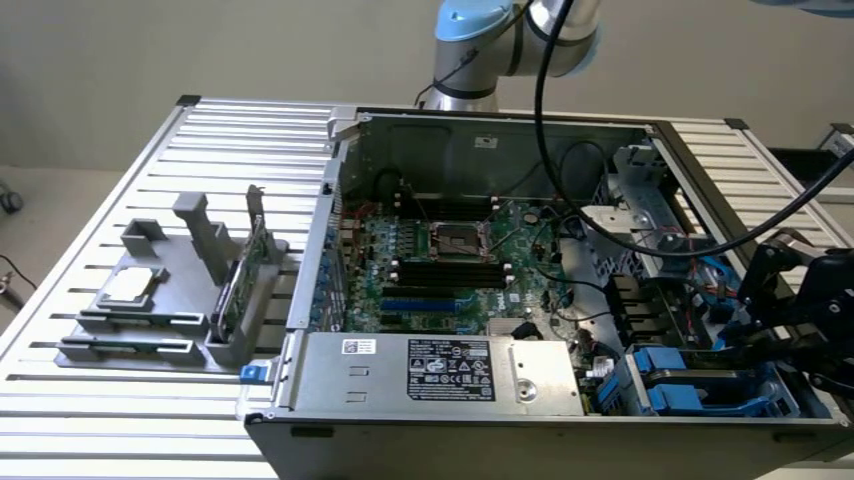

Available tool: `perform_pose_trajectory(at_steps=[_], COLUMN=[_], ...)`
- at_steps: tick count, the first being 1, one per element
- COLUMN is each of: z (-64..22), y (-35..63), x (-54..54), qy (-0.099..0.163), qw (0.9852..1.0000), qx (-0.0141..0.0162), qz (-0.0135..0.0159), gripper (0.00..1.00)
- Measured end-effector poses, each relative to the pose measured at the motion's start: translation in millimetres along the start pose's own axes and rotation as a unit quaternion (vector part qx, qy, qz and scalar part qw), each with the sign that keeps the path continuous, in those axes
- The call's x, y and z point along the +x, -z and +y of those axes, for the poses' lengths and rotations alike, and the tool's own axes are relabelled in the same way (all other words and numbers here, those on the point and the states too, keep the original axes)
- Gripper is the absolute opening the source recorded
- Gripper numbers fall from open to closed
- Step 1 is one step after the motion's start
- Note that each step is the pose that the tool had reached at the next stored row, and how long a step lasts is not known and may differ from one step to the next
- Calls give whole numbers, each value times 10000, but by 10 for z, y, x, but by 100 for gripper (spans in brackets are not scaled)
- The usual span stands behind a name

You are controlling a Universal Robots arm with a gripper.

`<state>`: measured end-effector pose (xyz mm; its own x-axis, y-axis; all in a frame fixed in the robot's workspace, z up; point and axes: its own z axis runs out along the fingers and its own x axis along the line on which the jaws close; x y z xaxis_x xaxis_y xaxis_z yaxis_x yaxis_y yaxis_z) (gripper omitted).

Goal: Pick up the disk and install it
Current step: 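Insert the first disk wire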

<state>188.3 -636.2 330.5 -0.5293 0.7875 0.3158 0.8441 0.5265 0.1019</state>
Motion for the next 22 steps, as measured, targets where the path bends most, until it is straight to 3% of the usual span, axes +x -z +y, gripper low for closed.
perform_pose_trajectory(at_steps=[4,5,20,22], z=[0,0,-3,6], y=[0,0,4,-3], x=[0,0,41,62], qy=[0,0,1,1], qw=[10000,10000,10000,10000], qx=[-1,-1,-2,10], qz=[2,2,11,18], gripper=[28,20,17,17])
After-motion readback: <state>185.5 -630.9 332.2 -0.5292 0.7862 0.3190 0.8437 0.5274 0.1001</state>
